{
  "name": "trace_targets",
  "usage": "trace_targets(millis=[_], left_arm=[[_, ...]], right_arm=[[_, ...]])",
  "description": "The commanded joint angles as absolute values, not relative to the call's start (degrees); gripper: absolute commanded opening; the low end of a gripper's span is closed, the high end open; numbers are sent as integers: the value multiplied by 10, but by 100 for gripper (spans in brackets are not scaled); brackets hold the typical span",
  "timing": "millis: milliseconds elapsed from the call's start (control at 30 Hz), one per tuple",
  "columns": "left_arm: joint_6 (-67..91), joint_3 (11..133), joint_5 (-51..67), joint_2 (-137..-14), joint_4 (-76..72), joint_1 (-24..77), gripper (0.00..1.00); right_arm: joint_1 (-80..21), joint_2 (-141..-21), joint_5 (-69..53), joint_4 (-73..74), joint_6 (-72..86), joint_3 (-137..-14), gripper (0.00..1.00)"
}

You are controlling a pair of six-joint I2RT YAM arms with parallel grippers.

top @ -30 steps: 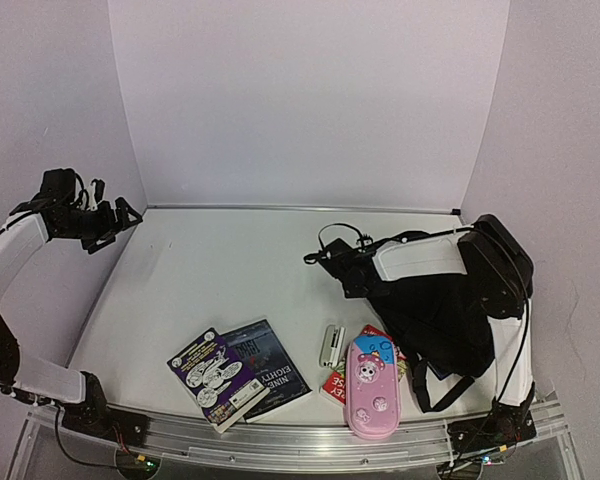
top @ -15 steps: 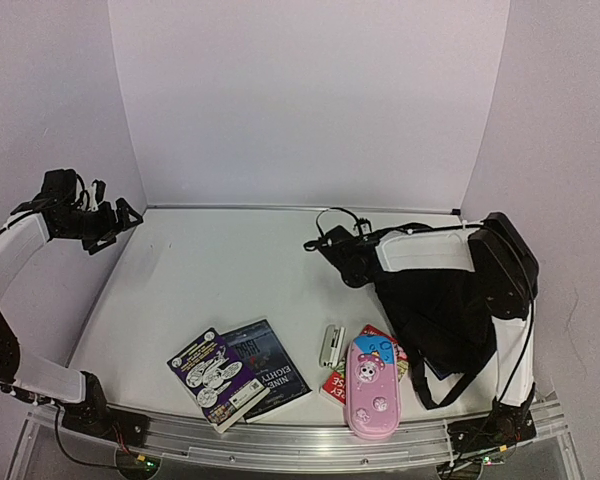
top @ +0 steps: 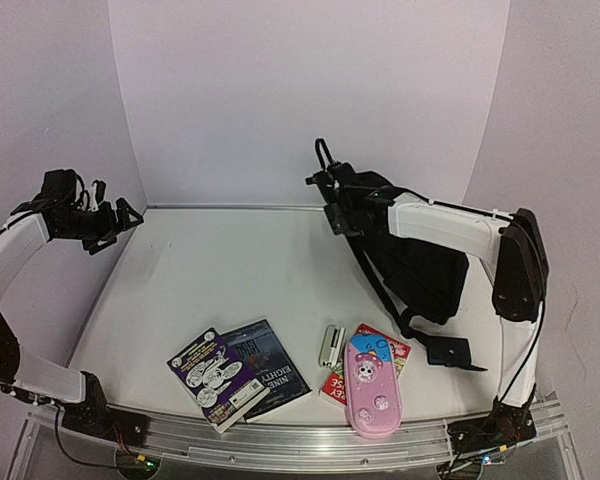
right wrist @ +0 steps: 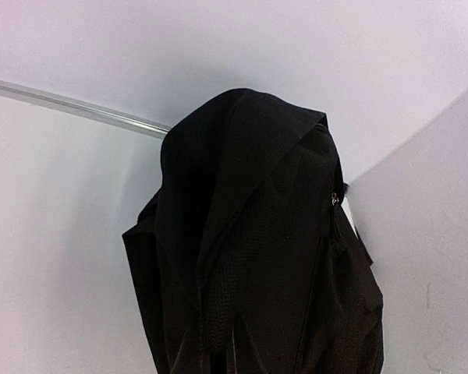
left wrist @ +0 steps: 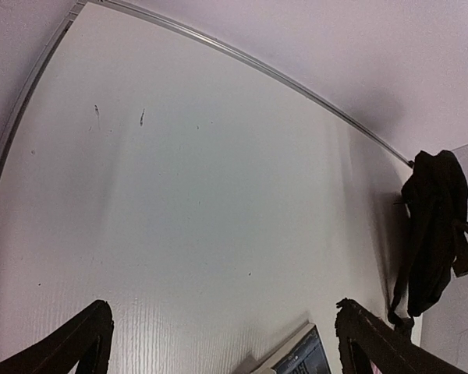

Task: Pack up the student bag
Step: Move the student bag to the center of the board.

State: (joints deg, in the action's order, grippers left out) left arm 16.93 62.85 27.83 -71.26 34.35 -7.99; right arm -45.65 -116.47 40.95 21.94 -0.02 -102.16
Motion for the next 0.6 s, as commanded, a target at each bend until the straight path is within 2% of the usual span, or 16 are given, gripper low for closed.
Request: trace_targets(millis=[0,200,267,367,400,467,567], left_arm=[[172,626,295,-700,322,-82,100],[170,624,302,-702,319,-82,100],[170,623,306,-704,318,-81,100],[170,624,315,-710,316,-81,100],[170,623,320,-711,315,-81,100],[171,622,327,-713,312,-78,100],[170,619,336,-718,306,-66,100]], right_arm=[[-524,-1179,275,138,-62,-1075,0],[-584,-1206,181,127,-55,-1085,1],[-594,-1198,160,127,-42,-1075,19],[-597,-1165,140,126,-10,-1040,56],[-597,-1149,146,126,12,-1030,64],[-597,-1118,169,126,50,-1002,77],[-595,-1072,205,127,100,-961,87]])
